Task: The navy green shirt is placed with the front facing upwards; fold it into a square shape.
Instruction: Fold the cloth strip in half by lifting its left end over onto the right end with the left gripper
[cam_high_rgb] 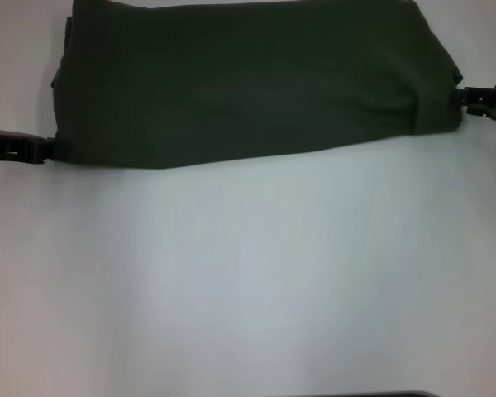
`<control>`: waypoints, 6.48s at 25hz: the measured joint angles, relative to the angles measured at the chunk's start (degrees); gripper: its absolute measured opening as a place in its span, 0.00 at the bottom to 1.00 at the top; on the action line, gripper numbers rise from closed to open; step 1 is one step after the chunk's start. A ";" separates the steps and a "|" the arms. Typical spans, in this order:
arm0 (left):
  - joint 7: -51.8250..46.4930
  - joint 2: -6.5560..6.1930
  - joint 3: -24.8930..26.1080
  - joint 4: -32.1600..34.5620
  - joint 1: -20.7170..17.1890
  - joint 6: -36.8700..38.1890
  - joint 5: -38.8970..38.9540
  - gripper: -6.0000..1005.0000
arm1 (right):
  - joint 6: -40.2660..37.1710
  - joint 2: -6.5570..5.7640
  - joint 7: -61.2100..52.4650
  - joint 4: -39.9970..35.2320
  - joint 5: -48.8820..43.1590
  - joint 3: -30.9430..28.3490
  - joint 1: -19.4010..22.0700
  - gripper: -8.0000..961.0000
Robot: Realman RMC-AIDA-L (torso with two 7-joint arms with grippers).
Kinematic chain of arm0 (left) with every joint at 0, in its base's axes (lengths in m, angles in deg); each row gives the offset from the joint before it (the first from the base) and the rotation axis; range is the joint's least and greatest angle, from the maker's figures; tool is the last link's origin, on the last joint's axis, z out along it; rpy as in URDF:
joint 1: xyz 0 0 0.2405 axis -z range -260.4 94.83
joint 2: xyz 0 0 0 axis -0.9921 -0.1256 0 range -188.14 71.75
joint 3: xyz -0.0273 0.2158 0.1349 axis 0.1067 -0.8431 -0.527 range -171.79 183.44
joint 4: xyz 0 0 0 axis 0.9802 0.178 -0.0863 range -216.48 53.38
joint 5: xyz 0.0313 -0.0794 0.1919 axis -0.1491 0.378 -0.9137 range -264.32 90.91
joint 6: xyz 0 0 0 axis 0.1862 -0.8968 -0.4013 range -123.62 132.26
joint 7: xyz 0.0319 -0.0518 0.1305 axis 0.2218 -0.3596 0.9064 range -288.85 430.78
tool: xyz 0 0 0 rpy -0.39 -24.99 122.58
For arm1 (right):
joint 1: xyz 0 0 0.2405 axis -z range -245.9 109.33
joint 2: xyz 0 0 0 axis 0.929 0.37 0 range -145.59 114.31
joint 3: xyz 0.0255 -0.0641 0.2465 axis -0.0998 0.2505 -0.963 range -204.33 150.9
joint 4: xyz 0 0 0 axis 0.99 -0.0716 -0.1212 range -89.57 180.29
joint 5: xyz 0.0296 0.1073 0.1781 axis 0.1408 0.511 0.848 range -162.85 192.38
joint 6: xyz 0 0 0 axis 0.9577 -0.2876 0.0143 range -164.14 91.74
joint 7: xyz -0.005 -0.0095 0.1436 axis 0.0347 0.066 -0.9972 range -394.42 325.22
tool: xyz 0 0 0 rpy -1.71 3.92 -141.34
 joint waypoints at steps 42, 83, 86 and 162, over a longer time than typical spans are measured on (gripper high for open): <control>0.88 -0.02 0.42 0.14 -0.09 -0.12 0.00 0.01 | 2.09 0.49 2.67 1.64 3.63 -0.23 -0.57 0.01; 4.06 -4.22 -0.20 0.18 -1.88 4.10 -0.06 0.01 | 1.37 -1.95 2.37 0.88 3.72 1.72 1.20 0.01; 4.78 -4.24 -0.20 0.12 -2.04 4.60 -0.13 0.01 | 1.37 -2.04 2.27 0.94 3.68 2.57 1.28 0.01; 5.20 -3.52 0.41 0.02 -2.05 3.05 0.32 0.01 | -3.66 -1.42 3.71 0.99 1.80 3.00 3.94 0.02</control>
